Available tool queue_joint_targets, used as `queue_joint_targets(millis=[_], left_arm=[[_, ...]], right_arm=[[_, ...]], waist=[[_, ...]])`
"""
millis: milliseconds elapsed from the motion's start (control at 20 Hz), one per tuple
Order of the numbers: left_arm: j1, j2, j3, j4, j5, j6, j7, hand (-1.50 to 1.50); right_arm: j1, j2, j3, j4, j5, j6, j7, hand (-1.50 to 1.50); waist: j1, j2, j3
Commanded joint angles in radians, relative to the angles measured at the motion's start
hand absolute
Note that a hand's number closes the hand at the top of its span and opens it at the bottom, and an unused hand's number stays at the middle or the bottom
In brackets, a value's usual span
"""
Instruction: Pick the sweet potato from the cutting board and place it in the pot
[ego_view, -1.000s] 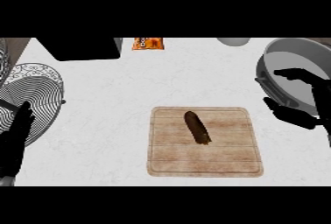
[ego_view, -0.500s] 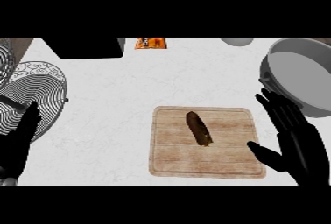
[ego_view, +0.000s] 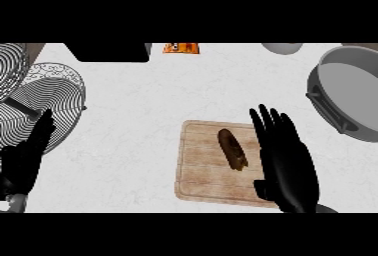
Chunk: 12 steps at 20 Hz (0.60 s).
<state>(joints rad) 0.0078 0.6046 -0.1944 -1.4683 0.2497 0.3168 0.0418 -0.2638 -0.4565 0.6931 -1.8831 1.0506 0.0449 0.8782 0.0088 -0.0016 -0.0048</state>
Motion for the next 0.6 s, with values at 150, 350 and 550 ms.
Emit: queue_joint_targets(millis=[150, 350, 550], left_arm=[[-0.009, -0.017, -0.017, -0.004, -0.023, 0.002, 0.009, 0.00], [-0.006, 0.011, 0.018, -0.030, -0.005, -0.016, 0.028, 0.00], [0.024, -0.025, -0.009, -0.043, -0.044, 0.013, 0.018, 0.00]], right_arm=[[-0.148, 0.215, -0.002, 0.213, -0.074, 0.398, 0.245, -1.50], [-0.191, 0.330, -0.048, 0.308, -0.115, 0.503, 0.303, -1.50], [-0.253, 0.417, -0.081, 0.385, -0.096, 0.556, 0.341, -1.50]], waist=[[0.023, 0.008, 0.001], [0.016, 0.003, 0.003], [0.009, 0.000, 0.004]])
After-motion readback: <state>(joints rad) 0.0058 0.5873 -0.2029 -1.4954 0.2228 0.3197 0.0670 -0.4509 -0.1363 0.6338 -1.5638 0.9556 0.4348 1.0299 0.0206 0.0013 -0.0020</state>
